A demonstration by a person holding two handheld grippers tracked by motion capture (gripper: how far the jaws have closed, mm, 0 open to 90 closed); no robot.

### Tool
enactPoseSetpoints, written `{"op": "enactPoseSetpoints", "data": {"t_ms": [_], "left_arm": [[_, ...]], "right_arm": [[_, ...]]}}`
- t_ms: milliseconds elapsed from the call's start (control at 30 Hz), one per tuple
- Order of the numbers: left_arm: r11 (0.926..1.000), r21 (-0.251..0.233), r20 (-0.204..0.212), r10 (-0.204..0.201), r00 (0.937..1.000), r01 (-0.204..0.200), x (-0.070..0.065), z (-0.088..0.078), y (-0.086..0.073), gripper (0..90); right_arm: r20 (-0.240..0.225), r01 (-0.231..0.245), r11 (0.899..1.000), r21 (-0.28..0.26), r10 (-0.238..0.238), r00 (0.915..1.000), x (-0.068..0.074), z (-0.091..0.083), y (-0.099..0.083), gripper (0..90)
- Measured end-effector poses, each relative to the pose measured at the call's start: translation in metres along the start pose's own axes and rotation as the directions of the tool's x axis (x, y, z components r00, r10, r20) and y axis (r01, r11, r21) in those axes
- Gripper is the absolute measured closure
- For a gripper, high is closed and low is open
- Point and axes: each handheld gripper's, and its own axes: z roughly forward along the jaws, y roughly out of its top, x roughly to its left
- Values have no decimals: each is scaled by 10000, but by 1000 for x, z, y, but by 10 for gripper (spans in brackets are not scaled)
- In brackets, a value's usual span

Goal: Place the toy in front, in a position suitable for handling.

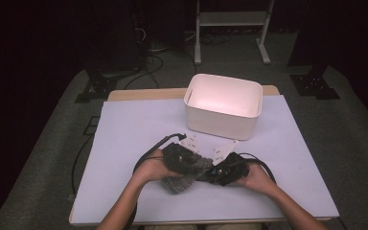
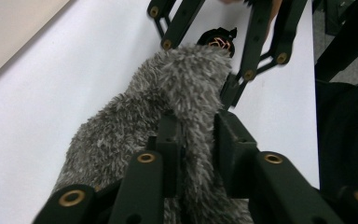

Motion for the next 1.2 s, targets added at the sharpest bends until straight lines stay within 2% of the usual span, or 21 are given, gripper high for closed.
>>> {"op": "enactPoseSetpoints", "data": {"t_ms": [133,200,233,367,500,633,800,933,1133,1200], "left_arm": [[10000,53,-115,27,9999,-27,-2,0,3,624],[9998,124,-398,152,9991,-148,-5,2,8,573],[9996,206,-405,193,9990,-184,-5,3,11,564],[9991,386,-463,166,9988,-148,-4,11,17,559],[9990,428,-478,123,9988,-103,-3,19,19,587],[9987,384,-302,345,9989,-333,-3,22,19,626],[10000,-9,50,-39,10000,39,1,15,15,667],[10000,-50,109,56,9999,-55,2,11,13,787],[9991,259,-183,345,9992,-340,1,3,8,817],[9990,326,-264,305,9992,-296,1,-3,2,817]], "right_arm": [[129,-249,9996,-98,250,9996,1,-10,-10,492],[199,-297,9993,-217,302,9993,0,-14,-14,511],[184,-397,9987,-312,403,9990,0,-16,-15,523],[247,-266,9987,-446,277,9993,0,-18,-14,593],[302,-158,9990,-412,171,9994,1,-16,-14,601],[289,-213,9995,-250,221,9993,2,-11,-13,606],[218,-217,9995,-232,222,9995,2,-11,-13,611],[184,-234,9995,-226,239,9995,1,-11,-13,613],[139,-228,9997,-90,229,9996,-1,-13,-15,623],[107,-289,9995,-94,290,9995,-2,-15,-17,630]]}}
